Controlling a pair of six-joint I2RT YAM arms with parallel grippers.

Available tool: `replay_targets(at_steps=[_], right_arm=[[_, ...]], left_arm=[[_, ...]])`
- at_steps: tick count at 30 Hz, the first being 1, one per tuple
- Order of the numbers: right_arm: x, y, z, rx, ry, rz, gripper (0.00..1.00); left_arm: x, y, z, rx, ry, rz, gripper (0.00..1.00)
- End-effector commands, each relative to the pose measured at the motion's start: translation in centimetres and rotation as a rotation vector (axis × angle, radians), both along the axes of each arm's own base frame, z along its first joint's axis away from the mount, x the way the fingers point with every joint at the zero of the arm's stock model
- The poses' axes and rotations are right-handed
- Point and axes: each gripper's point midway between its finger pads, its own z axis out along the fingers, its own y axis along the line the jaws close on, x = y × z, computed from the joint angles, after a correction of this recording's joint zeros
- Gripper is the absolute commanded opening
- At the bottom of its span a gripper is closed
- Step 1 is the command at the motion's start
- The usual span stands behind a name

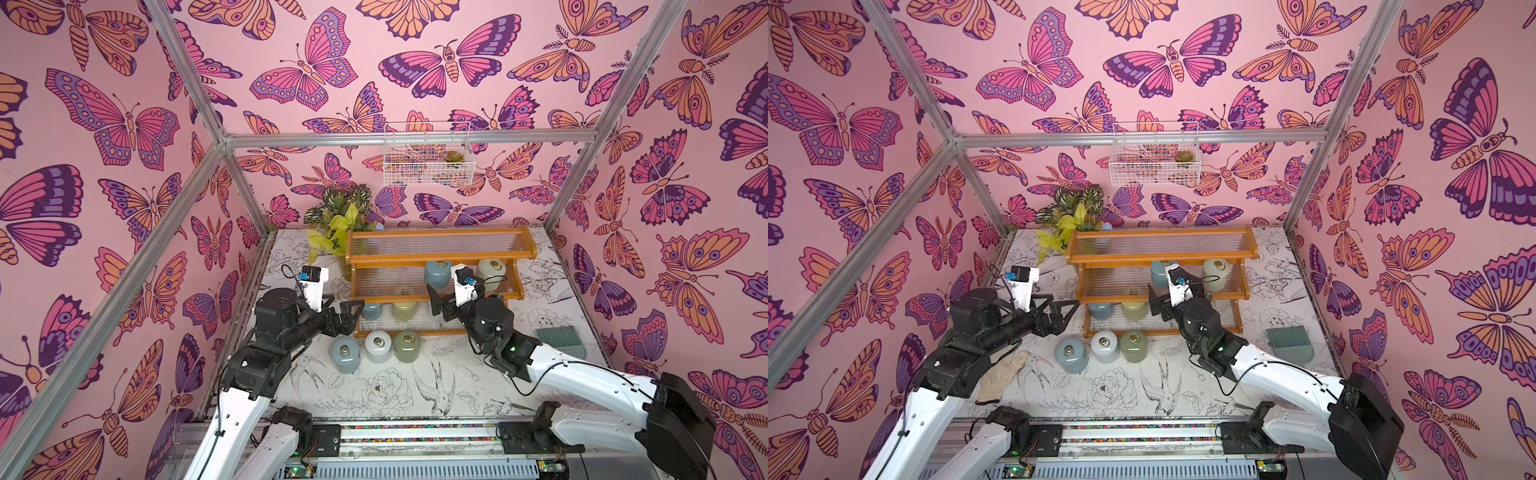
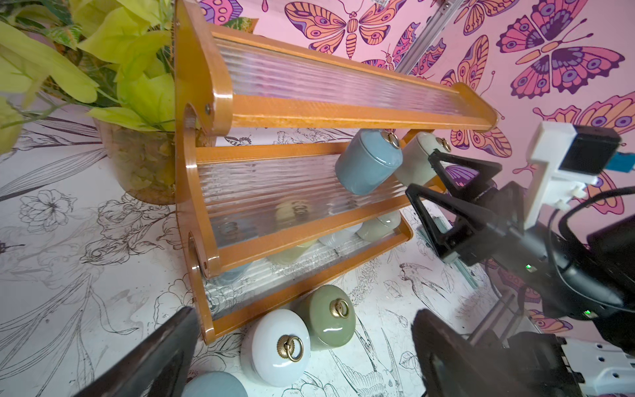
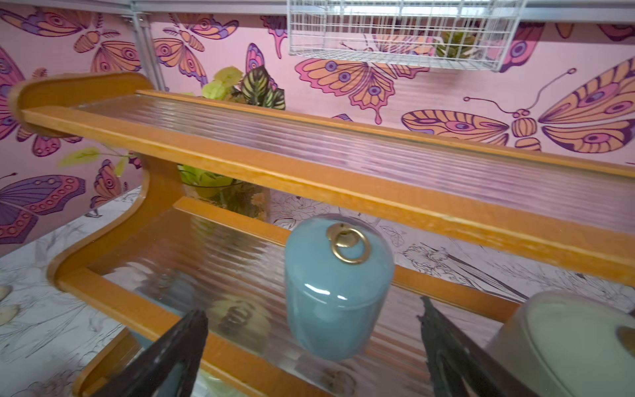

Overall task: Remove the tea canisters from the shelf
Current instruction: Pick up the tea canister from the shelf.

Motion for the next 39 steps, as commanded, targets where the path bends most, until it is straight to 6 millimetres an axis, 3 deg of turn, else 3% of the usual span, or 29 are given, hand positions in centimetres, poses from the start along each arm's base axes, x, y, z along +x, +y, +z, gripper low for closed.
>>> replay_targets(at_steps=[1, 20, 39], right_arm=[[0.6, -0.7, -0.6, 0.030, 0.008, -0.007, 0.99], [4.5, 1.4, -1.1, 0.062, -0.031, 0.020, 0.99], [7.8, 2.5, -4.4, 0.096, -0.076, 0.001, 0.99]], left_arm=[[-0.7, -1.1, 0.8, -0.017, -0.029, -0.078, 1.00], [-0.9, -1.4, 0.5, -0.027, -0.016, -0.099, 1.00], [-0.9, -1.5, 0.8, -0.020, -0.029, -0.113, 1.00]])
